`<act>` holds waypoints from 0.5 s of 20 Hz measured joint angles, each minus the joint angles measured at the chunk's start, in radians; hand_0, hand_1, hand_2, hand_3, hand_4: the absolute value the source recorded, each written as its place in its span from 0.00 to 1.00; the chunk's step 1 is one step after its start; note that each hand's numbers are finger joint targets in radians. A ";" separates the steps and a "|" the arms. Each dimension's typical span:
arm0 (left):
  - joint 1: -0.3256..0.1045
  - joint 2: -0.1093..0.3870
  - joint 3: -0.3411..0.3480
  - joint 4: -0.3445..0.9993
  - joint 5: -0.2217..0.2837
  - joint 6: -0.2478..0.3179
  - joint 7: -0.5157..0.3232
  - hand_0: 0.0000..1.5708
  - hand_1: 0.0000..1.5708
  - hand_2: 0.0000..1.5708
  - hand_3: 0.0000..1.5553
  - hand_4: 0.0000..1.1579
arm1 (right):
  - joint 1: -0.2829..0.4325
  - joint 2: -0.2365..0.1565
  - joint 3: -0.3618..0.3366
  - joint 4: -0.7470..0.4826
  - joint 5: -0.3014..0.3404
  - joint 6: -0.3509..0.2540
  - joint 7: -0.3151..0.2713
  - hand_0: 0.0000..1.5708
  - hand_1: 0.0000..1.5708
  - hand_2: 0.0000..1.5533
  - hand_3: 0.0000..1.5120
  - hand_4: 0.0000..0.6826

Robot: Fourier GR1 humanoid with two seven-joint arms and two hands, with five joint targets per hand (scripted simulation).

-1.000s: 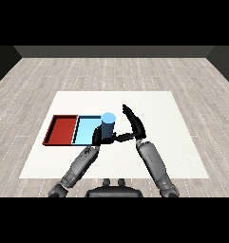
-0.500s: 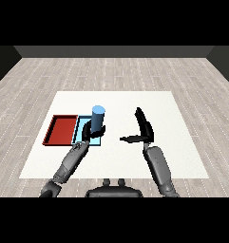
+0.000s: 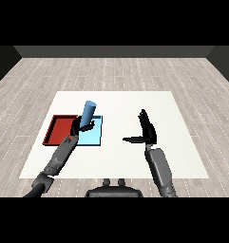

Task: Pick the blue can and put it in the blue box

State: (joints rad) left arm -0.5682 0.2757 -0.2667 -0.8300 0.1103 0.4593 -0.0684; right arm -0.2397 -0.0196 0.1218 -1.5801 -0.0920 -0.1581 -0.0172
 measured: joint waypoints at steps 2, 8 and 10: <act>-0.021 0.020 -0.033 0.074 -0.061 0.030 0.054 0.58 0.58 0.50 0.32 0.80 | 0.011 0.004 -0.006 0.008 -0.005 -0.005 -0.008 0.00 0.00 0.00 0.00 0.00; -0.138 0.020 -0.094 0.339 -0.190 0.057 0.213 0.38 0.38 0.34 0.22 0.75 | 0.016 -0.008 -0.056 0.065 -0.031 0.007 -0.041 0.00 0.00 0.00 0.00 0.00; -0.177 0.003 -0.101 0.429 -0.216 0.044 0.236 0.76 0.76 0.67 0.25 0.73 | 0.003 -0.004 -0.066 0.094 -0.033 0.003 -0.042 0.00 0.00 0.00 0.00 0.00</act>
State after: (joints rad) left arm -0.7456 0.2789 -0.3677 -0.4009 -0.1053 0.5034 0.1676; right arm -0.2372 -0.0237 0.0556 -1.4858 -0.1248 -0.1554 -0.0591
